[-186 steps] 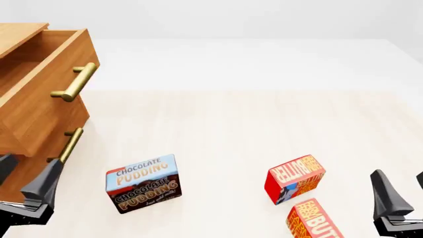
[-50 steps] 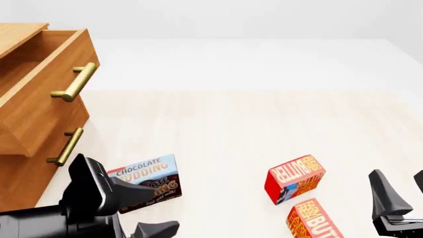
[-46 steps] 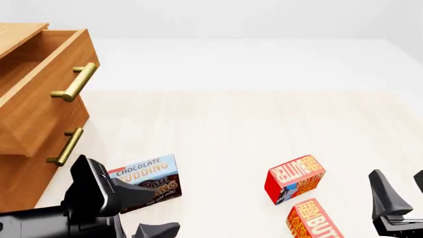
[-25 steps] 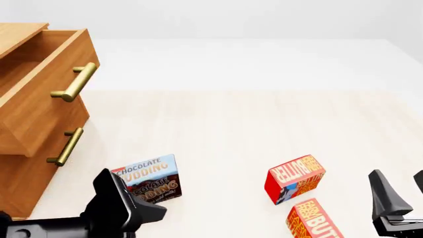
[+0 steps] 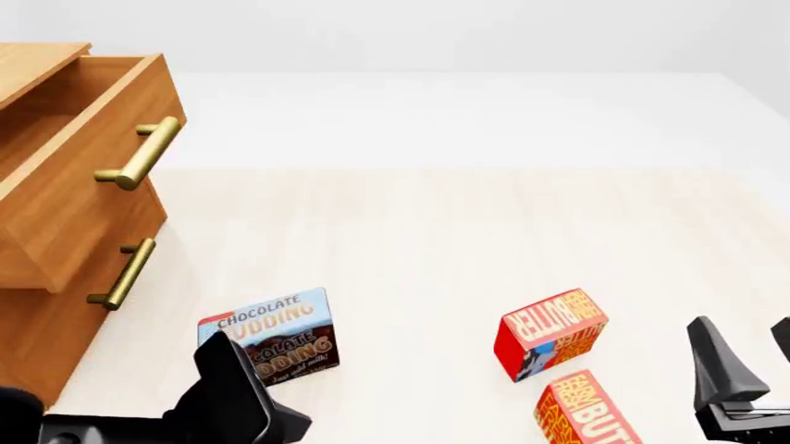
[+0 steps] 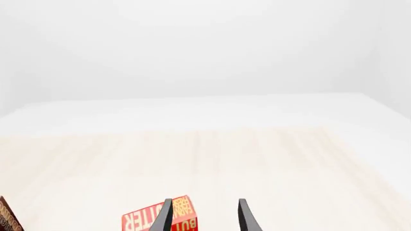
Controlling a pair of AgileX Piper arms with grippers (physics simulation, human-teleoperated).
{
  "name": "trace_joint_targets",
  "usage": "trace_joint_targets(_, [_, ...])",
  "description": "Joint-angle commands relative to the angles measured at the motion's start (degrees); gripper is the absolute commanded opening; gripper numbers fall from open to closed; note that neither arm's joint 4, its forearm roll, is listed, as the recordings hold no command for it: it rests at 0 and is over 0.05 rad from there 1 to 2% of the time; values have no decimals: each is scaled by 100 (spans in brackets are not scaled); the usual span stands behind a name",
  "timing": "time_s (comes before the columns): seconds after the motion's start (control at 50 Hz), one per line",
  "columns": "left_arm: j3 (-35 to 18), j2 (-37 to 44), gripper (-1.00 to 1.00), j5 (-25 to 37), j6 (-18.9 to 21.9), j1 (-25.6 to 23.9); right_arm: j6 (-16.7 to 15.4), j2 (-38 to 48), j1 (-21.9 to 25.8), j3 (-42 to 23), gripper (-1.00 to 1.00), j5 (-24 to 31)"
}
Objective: Put the bowl in the top drawer of the cabinet.
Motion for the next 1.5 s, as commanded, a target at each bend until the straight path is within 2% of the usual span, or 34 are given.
trace_joint_targets(0.02, [39, 100, 100, 149, -125, -101, -9, 41, 8, 1, 100, -23])
trace_joint_targets(0.16, [174, 77, 100, 79, -125, -16, -13, 57, -7, 1, 100, -31])
trace_joint_targets(0.34, [23, -51, 100, 288, 96, 221, -27, 54, -21, 1, 100, -28])
trace_joint_targets(0.58, [72, 5, 100, 148, 160, 298, -64, 168, -49, 3, 100, -91])
trace_joint_targets(1.22, [597, 696, 100, -1008, -252, 31, -198, 700, -194, 8, 100, -390])
trace_joint_targets(1.5, [873, 900, 100, -1522, -484, -112, -311, 780, -468, 8, 100, -419])
